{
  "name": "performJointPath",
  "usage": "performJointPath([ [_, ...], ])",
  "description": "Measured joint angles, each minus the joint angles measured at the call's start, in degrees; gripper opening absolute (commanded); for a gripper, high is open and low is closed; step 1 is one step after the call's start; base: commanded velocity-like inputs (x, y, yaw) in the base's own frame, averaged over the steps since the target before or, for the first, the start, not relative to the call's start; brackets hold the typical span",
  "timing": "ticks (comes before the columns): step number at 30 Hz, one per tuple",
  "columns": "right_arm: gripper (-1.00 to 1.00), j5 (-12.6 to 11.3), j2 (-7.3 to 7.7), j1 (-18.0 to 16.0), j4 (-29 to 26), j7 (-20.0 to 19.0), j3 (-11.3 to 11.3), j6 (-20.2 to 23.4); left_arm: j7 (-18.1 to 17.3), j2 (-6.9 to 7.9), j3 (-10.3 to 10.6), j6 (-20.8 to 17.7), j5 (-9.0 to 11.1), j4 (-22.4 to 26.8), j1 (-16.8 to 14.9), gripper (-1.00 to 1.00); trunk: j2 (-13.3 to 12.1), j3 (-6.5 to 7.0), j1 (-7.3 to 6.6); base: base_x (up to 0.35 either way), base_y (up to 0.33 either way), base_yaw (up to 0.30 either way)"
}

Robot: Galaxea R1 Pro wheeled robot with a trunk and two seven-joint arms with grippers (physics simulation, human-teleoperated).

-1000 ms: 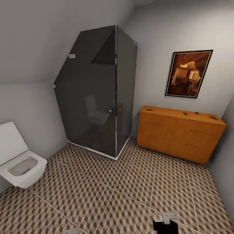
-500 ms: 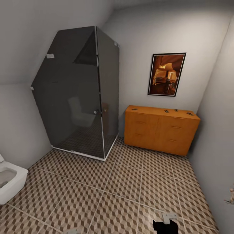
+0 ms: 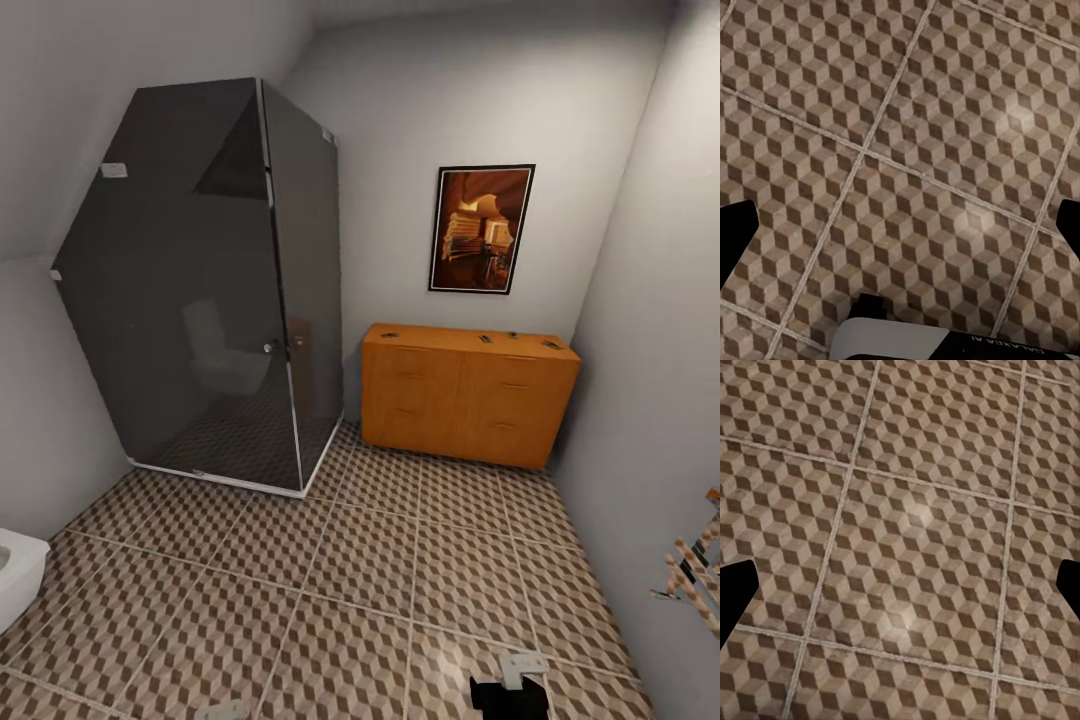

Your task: Take the four mousetraps from the cabinet in the bathroom and place them on the bathroom floor. Make sure all four end up on the same floor surface, and ensure that at least two of them are either under or directly next to the same bathroom sink.

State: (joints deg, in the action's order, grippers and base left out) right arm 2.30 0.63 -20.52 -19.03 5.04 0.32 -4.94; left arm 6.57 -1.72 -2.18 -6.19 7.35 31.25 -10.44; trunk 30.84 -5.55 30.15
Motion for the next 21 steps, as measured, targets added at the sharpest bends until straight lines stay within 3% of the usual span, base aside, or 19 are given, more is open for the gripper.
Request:
performJointPath([
  [14, 1.00, 0.01, 0.00, 0.00, 0.00, 0.00, 0.00, 0.00, 0.00, 0.00, 0.00, 0.00, 0.00, 0.00, 0.00, 1.00, 0.00, 0.00, 0.00, 0.000, 0.000, -0.005],
  [21, 1.00, 0.01, 0.00, 0.00, 0.00, 0.00, 0.00, -0.01, 0.06, 0.00, 0.00, -0.01, -0.07, 0.00, 0.00, 1.00, -2.80, 1.26, -1.54, 0.000, 0.000, 0.000],
])
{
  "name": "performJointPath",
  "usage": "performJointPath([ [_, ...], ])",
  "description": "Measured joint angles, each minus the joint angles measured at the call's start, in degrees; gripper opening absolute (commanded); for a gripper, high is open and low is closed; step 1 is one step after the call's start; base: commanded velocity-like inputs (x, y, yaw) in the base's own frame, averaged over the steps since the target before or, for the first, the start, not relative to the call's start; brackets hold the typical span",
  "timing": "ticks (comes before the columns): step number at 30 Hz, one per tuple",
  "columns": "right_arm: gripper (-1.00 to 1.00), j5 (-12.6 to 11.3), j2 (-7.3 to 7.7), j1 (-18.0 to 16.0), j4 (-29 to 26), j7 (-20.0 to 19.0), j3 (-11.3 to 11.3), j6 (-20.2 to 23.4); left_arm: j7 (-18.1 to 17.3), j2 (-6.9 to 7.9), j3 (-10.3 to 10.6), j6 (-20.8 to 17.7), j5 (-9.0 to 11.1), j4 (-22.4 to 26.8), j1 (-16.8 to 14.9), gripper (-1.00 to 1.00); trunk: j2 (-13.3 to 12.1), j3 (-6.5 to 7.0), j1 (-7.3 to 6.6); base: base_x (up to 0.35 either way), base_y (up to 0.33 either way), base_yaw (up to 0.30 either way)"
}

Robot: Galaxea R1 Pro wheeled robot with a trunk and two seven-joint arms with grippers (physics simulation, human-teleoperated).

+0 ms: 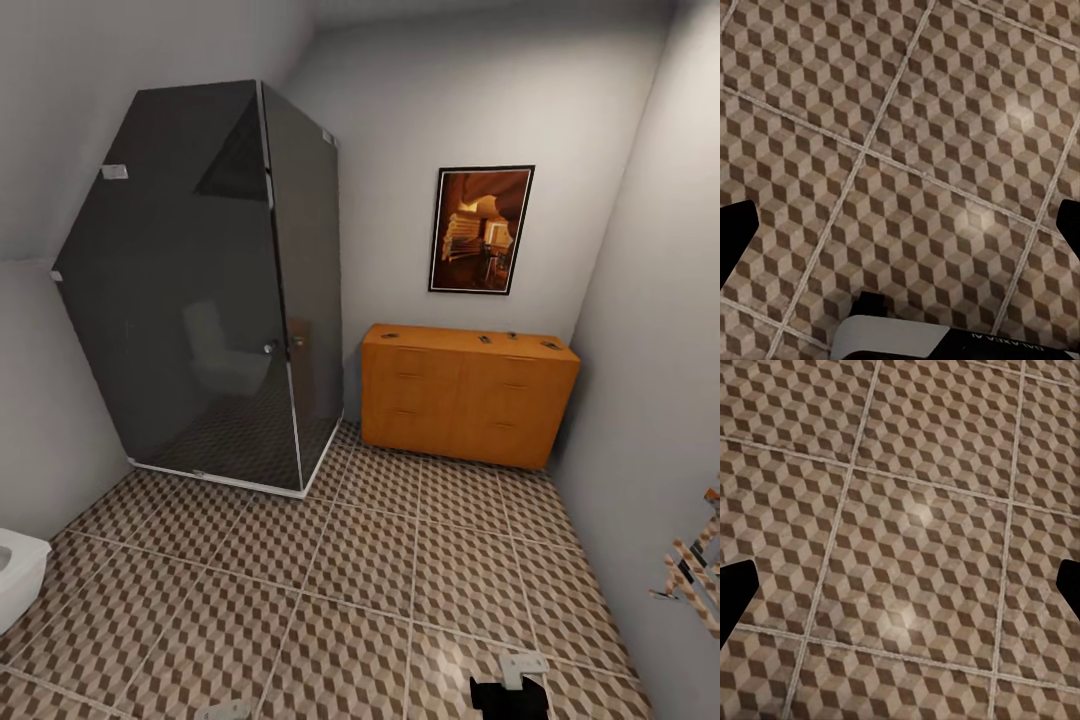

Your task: Take the four mousetraps from the cabinet in the bathroom and place them on the bathroom floor. Make sure all four end up on the same floor surface, and ensure that at least two of them are either under or directly next to the same bathroom sink.

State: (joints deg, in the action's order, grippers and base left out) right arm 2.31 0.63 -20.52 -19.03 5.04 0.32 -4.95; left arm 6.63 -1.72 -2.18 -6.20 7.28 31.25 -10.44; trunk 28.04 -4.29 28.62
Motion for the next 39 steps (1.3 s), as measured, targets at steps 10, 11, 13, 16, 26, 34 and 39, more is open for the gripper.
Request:
performJointPath([
  [10, 1.00, 0.00, 0.00, 0.01, -0.01, 0.00, -0.02, 0.01, 0.02, 0.00, 0.00, 0.02, -0.03, -0.01, -0.01, 1.00, -4.03, 1.81, -2.20, 0.000, 0.000, -0.053],
  [11, 1.00, 0.00, 0.00, 0.01, -0.02, 0.00, -0.02, 0.01, 0.02, 0.00, 0.00, 0.02, -0.03, -0.02, -0.01, 1.00, -4.43, 1.99, -2.42, 0.000, 0.000, -0.201],
  [13, 1.00, 0.00, 0.00, 0.02, -0.02, 0.00, -0.01, 0.02, 0.02, 0.00, 0.00, 0.01, -0.04, -0.02, -0.01, 1.00, -5.24, 2.35, -2.86, 0.000, 0.000, -0.228],
  [16, 1.00, 0.00, 0.00, 0.02, -0.02, 0.00, -0.01, 0.02, 0.02, 0.00, 0.00, 0.02, -0.04, -0.02, -0.01, 1.00, -5.26, 2.36, -2.87, 0.000, 0.000, -0.244],
  [26, 1.00, 0.00, 0.00, 0.02, -0.02, 0.00, 0.00, 0.00, 0.02, 0.00, 0.00, -0.02, -0.04, -0.02, -0.01, 1.00, -5.26, 2.36, -2.87, 0.000, 0.000, -0.260],
  [34, 1.00, 0.00, 0.00, 0.02, -0.02, 0.00, 0.00, 0.01, 0.02, 0.00, 0.00, -0.06, -0.04, -0.02, -0.01, 1.00, -5.26, 2.36, -2.87, 0.000, 0.000, -0.259],
  [39, 1.00, 0.00, -0.01, 0.01, -0.01, 0.00, 0.00, -0.04, -0.04, 0.00, -0.05, -0.02, 0.01, -0.01, 0.00, 1.00, -5.26, 2.36, -2.87, 0.000, 0.000, -0.109],
])
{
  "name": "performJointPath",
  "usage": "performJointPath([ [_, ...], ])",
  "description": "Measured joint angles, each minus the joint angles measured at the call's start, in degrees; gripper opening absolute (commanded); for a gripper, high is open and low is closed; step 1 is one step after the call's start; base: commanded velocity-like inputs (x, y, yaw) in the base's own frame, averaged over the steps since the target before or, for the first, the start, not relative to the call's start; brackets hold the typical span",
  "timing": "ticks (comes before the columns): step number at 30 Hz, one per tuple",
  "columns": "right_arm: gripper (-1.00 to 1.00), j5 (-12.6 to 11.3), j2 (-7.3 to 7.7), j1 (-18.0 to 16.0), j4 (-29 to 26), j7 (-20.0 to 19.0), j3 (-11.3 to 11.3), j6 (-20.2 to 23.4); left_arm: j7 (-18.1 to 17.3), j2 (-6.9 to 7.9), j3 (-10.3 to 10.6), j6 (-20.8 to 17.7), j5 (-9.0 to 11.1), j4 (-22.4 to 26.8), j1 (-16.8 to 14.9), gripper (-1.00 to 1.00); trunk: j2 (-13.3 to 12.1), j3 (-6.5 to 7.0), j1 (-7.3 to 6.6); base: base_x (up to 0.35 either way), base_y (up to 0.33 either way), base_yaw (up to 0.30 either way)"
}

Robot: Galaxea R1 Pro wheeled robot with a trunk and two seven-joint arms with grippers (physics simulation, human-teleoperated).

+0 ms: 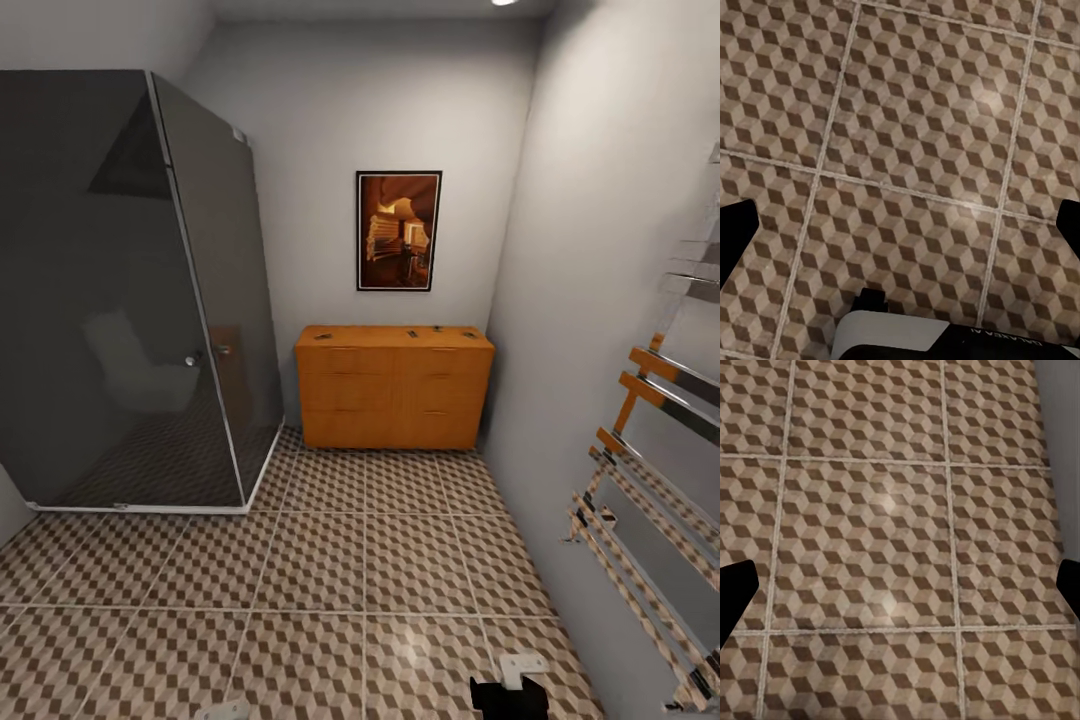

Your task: Take the four mousetraps from the cabinet in the bathroom and place them on the bathroom floor. Make sure all four end up on the same floor surface, and ensure that at least two of them are either under or directly next to the same bathroom sink.

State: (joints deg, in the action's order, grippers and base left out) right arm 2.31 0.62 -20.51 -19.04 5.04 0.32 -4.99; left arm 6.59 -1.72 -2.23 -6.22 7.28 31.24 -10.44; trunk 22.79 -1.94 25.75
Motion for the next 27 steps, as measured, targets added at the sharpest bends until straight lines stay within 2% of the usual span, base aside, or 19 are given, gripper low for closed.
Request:
performJointPath([
  [27, 1.00, 0.08, 0.00, 0.00, 0.01, 0.00, -0.01, 0.05, -0.09, 0.03, 0.22, -0.45, 0.02, 0.01, 0.00, 1.00, 0.00, 0.00, 0.00, 0.000, 0.000, -0.006],
])
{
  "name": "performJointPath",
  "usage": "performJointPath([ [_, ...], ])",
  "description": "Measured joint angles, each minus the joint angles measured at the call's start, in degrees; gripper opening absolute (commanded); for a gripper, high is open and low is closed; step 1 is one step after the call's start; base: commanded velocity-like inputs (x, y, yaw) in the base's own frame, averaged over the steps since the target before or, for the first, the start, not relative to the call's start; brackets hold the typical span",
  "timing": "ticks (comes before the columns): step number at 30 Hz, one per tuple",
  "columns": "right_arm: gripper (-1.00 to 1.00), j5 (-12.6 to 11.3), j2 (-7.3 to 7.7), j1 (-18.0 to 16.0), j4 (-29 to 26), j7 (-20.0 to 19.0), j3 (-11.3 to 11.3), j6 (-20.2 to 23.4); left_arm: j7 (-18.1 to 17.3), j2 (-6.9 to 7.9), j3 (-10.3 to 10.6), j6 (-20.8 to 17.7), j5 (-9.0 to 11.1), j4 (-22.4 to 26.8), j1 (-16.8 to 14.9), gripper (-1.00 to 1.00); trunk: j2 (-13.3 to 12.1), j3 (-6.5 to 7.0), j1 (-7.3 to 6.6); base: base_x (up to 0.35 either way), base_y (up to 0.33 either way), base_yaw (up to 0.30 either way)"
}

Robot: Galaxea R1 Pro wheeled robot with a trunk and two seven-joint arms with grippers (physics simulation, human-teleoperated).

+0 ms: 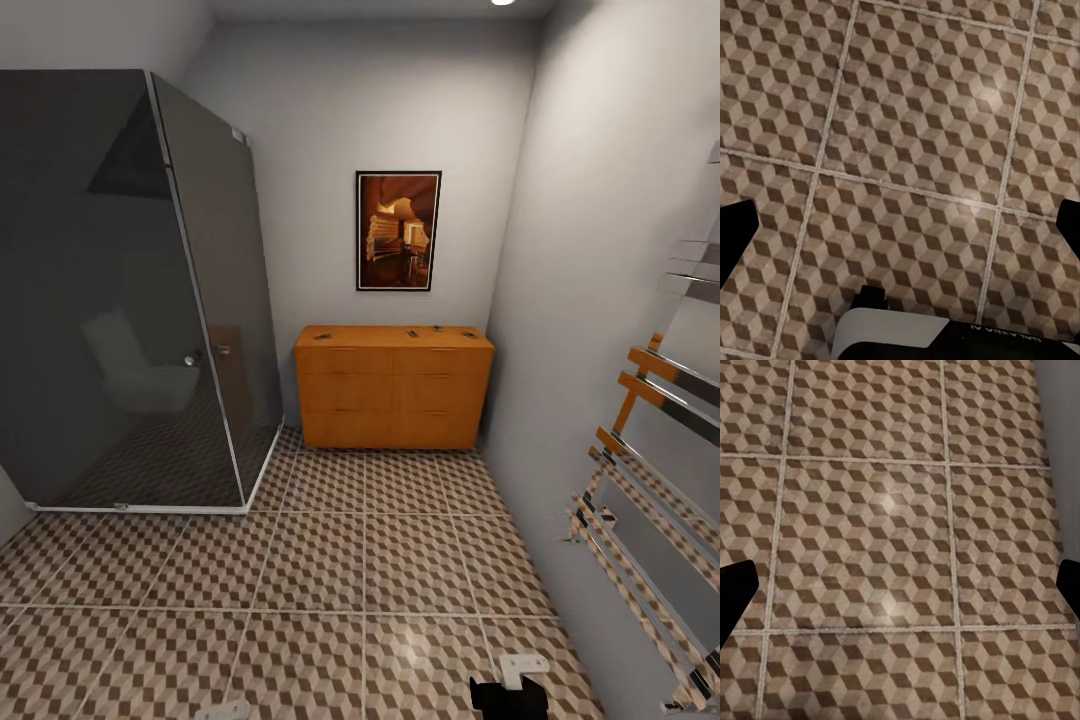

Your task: Take the four mousetraps from the cabinet in the bathroom and place them on the bathroom floor. Make sure all four end up on the same floor surface, and ensure that at least two of them are either under or directly next to the same bathroom sink.

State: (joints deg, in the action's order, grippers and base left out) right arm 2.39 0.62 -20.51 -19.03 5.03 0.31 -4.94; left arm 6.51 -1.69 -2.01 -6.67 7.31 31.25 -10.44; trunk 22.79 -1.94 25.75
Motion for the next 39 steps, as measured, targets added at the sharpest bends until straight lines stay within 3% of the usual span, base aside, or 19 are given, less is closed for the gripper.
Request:
performJointPath([
  [14, 1.00, 0.00, 0.00, 0.00, 0.00, 0.00, 0.01, 0.00, -0.48, 0.09, 0.01, 0.50, 0.09, -0.24, 0.00, 1.00, 0.00, 0.00, 0.00, 0.017, 0.001, 0.000],
  [39, 1.00, 0.08, 0.00, 0.00, 0.00, 0.00, 0.01, 0.00, -0.36, -0.03, 0.10, 0.31, 0.03, -0.61, 0.00, 1.00, 0.01, 0.00, -0.03, 0.310, 0.001, 0.000],
])
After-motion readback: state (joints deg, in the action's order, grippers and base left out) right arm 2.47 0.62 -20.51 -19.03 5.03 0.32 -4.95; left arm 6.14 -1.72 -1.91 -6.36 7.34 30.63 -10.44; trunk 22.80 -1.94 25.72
